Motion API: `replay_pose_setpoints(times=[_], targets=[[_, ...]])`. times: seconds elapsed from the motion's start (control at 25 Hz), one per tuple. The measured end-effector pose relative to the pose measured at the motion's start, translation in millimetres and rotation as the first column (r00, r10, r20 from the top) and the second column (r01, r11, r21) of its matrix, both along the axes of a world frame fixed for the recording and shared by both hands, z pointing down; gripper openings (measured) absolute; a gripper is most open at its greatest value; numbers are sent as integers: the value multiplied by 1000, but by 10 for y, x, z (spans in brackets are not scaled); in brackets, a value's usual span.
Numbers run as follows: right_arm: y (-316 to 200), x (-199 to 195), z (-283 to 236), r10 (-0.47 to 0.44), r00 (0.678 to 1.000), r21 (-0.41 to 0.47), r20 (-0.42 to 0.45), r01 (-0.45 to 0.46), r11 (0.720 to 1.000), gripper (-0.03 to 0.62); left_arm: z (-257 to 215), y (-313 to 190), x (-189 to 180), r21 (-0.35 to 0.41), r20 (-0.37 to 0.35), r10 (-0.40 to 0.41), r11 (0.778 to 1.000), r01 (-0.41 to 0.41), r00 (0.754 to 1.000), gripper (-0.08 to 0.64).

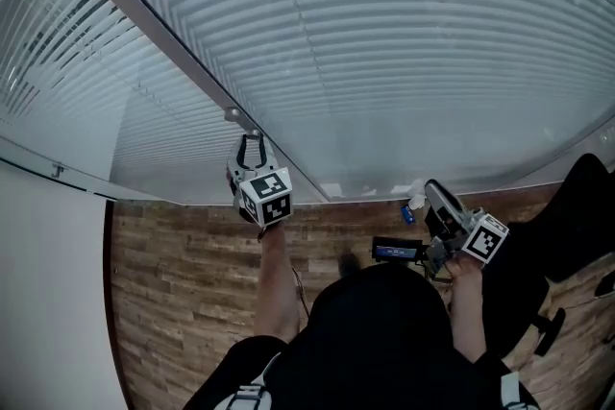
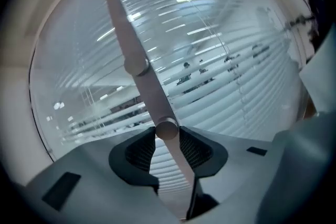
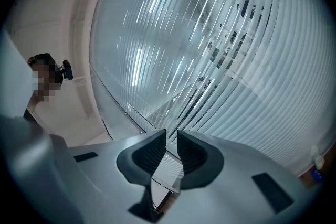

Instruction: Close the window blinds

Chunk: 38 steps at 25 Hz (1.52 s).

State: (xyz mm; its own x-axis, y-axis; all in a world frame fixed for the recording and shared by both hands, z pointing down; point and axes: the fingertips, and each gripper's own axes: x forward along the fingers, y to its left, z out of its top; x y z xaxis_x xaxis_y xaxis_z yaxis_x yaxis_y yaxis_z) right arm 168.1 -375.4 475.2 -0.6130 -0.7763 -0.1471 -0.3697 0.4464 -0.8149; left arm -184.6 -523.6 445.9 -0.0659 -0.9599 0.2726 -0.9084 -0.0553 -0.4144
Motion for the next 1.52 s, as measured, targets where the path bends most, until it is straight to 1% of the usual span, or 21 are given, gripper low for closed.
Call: replay_pose_setpoints(times=[0.04, 0.08, 0.16, 0.24, 0.28, 0.32, 0.4, 0.52, 0.64, 0.72, 0.84, 1.0, 1.08, 1.12, 1.16, 1.24, 1.28, 1.32, 1.4, 1.48, 1.52], targets=[[1, 1, -1, 1, 1000, 1, 1, -1, 1000, 52, 4, 16, 4, 4, -121, 9, 1000, -9, 993, 141], [2, 4, -3, 3, 1000, 1, 1, -3, 1000, 52, -3, 38, 5, 10, -245, 14, 1000, -12, 969, 146], [8, 18, -1, 6, 1000, 0, 1, -6, 1000, 52, -30, 76, -15, 22, -458, 17, 1000, -8, 889, 160], [16, 32, 5, 8, 1000, -3, -1, -8, 1000, 52, -61, 67, -48, 37, -596, 27, 999, -6, 803, 162], [19, 35, 7, 9, 1000, -3, -1, -9, 1000, 52, -77, 51, -64, 44, -633, 32, 999, -5, 773, 161], [21, 33, 8, 9, 1000, -4, -1, -9, 1000, 52, -94, 37, -76, 50, -650, 35, 999, -4, 759, 161], [20, 26, 7, 8, 1000, -3, -1, -8, 1000, 52, -120, 28, -82, 55, -635, 39, 998, -5, 771, 156], [15, 22, 6, 9, 1000, -1, -1, -9, 1000, 52, -111, 29, -64, 40, -532, 31, 999, -12, 846, 137], [9, 19, 12, 8, 1000, -2, 1, -8, 1000, 52, -95, 20, -36, 19, -327, 15, 1000, -10, 945, 137], [5, 7, 12, 4, 1000, -2, 1, -4, 1000, 52, -95, 7, -24, 17, -176, 6, 1000, -3, 984, 137], [7, -8, 8, -1, 1000, -1, 2, 1, 1000, 52, -75, 10, -8, 6, 9, -4, 1000, 4, 1000, 135], [2, -21, 2, -7, 1000, 0, 2, 7, 1000, 52, -67, 9, 7, 7, 88, -6, 1000, 5, 996, 137], [2, -32, -2, -8, 1000, 1, 2, 8, 1000, 52, -64, 10, 10, 16, 25, 4, 1000, -4, 1000, 137], [2, -36, -3, -9, 1000, 1, 2, 9, 1000, 52, -56, 17, 11, 19, -59, 12, 1000, -11, 998, 137], [3, -38, -5, -9, 1000, 1, 2, 9, 1000, 52, -45, 30, 13, 20, -174, 19, 1000, -16, 985, 137], [6, -31, -6, -7, 1000, 2, 1, 7, 1000, 52, -19, 62, 2, 16, -408, 19, 1000, -14, 913, 165], [8, -24, -4, -6, 1000, 2, 1, 6, 1000, 52, -8, 70, -17, 16, -488, 15, 1000, -8, 873, 174], [8, -19, -2, -4, 1000, 2, 1, 4, 1000, 52, -7, 69, -39, 19, -539, 12, 1000, -3, 842, 178], [8, -11, 4, -2, 1000, 0, 1, 2, 1000, 52, -36, 45, -72, 35, -590, 16, 999, 5, 807, 177], [7, -7, 10, -1, 1000, -1, -1, 1, 1000, 53, -76, 18, -76, 51, -617, 28, 999, 4, 786, 176], [5, -8, 0, 0, 1000, 2, -4, 0, 1000, 52, -86, 12, -70, 53, -614, 32, 999, 1, 788, 165]])
